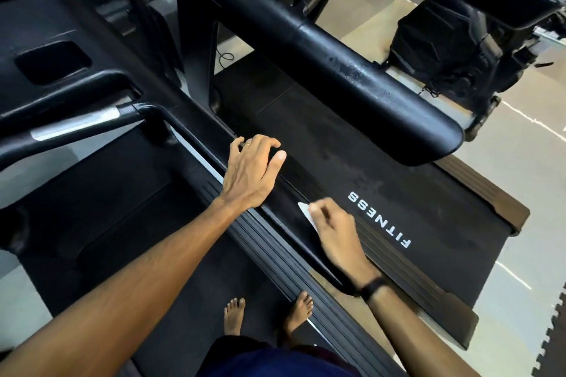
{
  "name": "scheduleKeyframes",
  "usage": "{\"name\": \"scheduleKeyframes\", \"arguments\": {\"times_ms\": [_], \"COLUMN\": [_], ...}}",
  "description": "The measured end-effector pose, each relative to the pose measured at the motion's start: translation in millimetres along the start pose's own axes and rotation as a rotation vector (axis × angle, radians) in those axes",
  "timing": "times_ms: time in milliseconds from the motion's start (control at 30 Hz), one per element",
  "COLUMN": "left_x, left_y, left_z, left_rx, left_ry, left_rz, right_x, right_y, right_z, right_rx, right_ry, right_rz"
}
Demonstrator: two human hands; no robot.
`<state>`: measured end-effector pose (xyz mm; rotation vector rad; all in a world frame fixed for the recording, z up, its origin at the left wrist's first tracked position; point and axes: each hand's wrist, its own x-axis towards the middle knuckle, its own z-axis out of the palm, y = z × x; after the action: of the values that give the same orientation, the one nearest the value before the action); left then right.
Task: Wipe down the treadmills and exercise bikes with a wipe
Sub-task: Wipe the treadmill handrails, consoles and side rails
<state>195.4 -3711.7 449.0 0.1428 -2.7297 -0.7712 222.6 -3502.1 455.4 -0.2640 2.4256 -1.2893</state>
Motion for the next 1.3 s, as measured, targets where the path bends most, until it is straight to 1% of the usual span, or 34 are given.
{"name": "scheduleKeyframes", "arguments": {"times_ms": [33, 67, 133, 200, 233, 300, 367, 400, 433, 467, 567, 600, 633, 667, 700, 767, 833, 867, 933, 1000, 1067, 1133, 1167, 1200, 1233, 1267, 1300], "left_x": [0, 1, 1, 5, 8, 17, 30, 35, 40, 43, 46, 46, 45, 44, 43, 46, 54, 58, 66, 70, 68, 68, 66, 66, 66, 66, 65], "left_y": [0, 0, -1, -3, -6, -19, -40, -48, -56, -60, -64, -64, -63, -65, -66, -72, -82, -87, -96, -98, -96, -97, -98, -98, -97, -97, -96], "left_z": [-1, 0, -1, -3, -5, -11, -19, -22, -24, -25, -23, -23, -23, -24, -24, -27, -31, -34, -38, -39, -36, -36, -36, -37, -36, -36, -36], "left_rx": [0.006, 0.006, -0.021, -0.084, -0.097, -0.043, 0.082, 0.157, 0.221, 0.257, 0.253, 0.237, 0.219, 0.2, 0.188, 0.188, 0.217, 0.237, 0.261, 0.262, 0.255, 0.238, 0.231, 0.228, 0.228, 0.23, 0.232], "left_ry": [-0.002, -0.005, 0.006, 0.021, 0.033, 0.05, -0.023, -0.084, -0.14, -0.18, -0.176, -0.163, -0.153, -0.147, -0.142, -0.137, -0.144, -0.147, -0.15, -0.158, -0.139, -0.12, -0.114, -0.104, -0.098, -0.1, -0.105], "left_rz": [-0.001, 0.001, 0.002, -0.018, -0.029, -0.049, -0.059, -0.055, -0.05, -0.043, -0.016, -0.014, -0.013, -0.005, 0.009, 0.036, 0.033, 0.02, -0.014, -0.028, -0.018, -0.02, -0.032, -0.043, -0.052, -0.056, -0.058], "right_x": [15, 27, 37, 29, 17, -9, -29, -33, -30, -22, 31, 52, 70, 83, 89, 78, 43, 23, -12, -28, -21, 10, 31, 53, 74, 92, 103], "right_y": [-9, -19, -40, -51, -49, -37, -20, -11, -10, -13, -29, -38, -47, -58, -68, -84, -88, -83, -61, -41, -39, -45, -49, -54, -61, -70, -79], "right_z": [9, 19, 37, 49, 49, 38, 22, 15, 12, 10, 19, 24, 31, 41, 52, 68, 70, 68, 57, 43, 34, 35, 36, 39, 44, 50, 60], "right_rx": [-0.027, -0.076, -0.213, -0.356, -0.436, -0.536, -0.604, -0.622, -0.617, -0.585, -0.401, -0.344, -0.316, -0.325, -0.368, -0.533, -0.685, -0.727, -0.737, -0.696, -0.626, -0.504, -0.414, -0.323, -0.253, -0.241, -0.276], "right_ry": [-0.035, -0.076, -0.134, -0.194, -0.232, -0.275, -0.259, -0.247, -0.249, -0.266, -0.369, -0.395, -0.409, -0.415, -0.407, -0.37, -0.313, -0.288, -0.231, -0.188, -0.169, -0.219, -0.268, -0.312, -0.343, -0.369, -0.384], "right_rz": [0.041, 0.042, -0.086, -0.243, -0.287, -0.39, -0.45, -0.428, -0.36, -0.247, 0.208, 0.297, 0.32, 0.292, 0.219, -0.019, -0.27, -0.353, -0.405, -0.327, -0.175, 0.072, 0.226, 0.339, 0.399, 0.402, 0.355]}}
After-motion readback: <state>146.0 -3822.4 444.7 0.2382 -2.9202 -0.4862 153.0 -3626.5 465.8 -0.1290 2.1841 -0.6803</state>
